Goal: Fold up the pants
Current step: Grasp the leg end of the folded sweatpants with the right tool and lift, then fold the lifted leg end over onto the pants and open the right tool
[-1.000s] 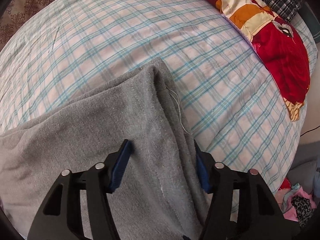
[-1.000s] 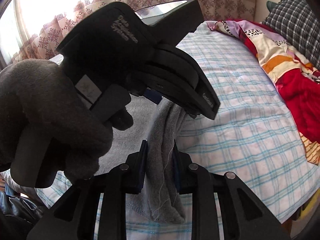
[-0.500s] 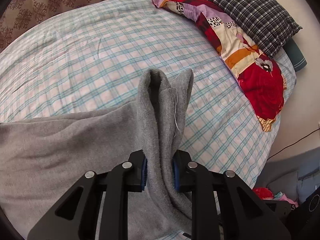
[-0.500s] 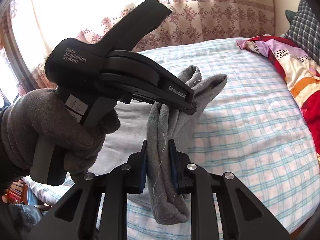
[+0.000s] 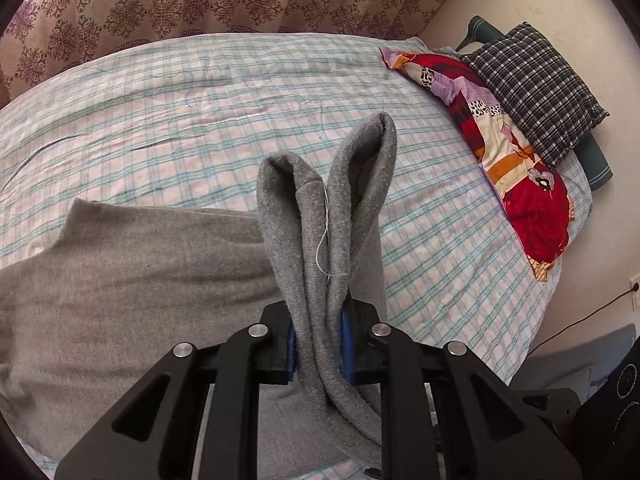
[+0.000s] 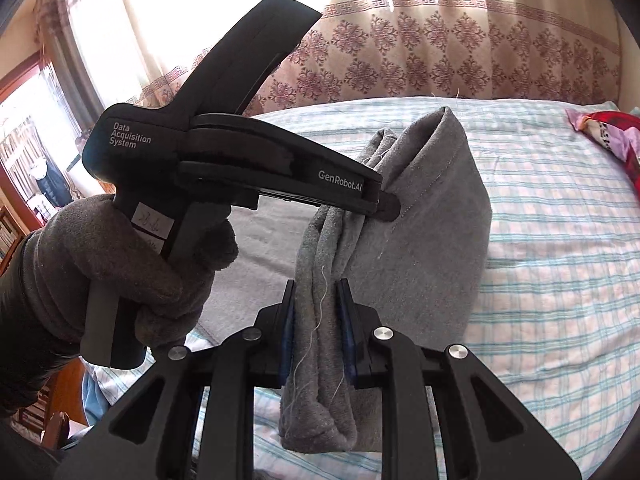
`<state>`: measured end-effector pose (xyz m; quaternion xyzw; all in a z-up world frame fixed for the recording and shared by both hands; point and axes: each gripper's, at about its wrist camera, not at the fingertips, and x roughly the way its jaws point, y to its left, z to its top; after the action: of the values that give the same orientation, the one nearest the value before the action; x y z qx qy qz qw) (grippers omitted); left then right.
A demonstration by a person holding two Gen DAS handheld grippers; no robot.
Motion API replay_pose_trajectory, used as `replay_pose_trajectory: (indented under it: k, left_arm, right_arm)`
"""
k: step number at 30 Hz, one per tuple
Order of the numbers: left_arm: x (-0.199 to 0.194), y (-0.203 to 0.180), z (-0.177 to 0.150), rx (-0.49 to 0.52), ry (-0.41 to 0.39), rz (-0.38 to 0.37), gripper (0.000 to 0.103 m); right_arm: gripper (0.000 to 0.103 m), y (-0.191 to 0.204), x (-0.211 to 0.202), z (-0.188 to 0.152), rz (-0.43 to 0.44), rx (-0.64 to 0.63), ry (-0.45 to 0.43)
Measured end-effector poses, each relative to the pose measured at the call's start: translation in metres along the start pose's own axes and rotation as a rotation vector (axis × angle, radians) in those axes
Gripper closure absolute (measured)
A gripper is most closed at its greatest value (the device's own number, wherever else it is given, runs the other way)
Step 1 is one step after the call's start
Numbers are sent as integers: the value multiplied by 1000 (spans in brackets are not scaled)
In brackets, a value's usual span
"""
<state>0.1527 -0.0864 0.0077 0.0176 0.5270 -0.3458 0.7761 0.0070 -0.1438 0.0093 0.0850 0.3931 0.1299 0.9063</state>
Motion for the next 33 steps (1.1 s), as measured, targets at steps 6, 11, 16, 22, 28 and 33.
replay_pose_trajectory:
  k: [6, 11, 16, 22, 28, 33]
  left_arm:
    - [-16, 53, -12, -41, -32, -6, 86]
    - [-18, 93, -25, -88, -39, 2, 86]
    - [-16, 122, -37, -124, -43, 7, 86]
    - [-18, 147, -47, -148, -59, -9, 86]
    - [-18, 163, -53, -166, -63, -19, 86]
    - [-20, 173, -60, -173, -65, -2, 86]
  right_arm:
    - [84, 45, 39, 7, 20, -63, 45]
    - [84, 67, 67, 8, 22, -101, 87]
    - [84, 80, 87, 8, 26, -122, 124]
    - [83, 95, 106, 9, 34, -163, 148]
    - [64, 90, 93, 15, 99, -160, 101]
    - [60, 62, 68, 21, 89, -109, 53]
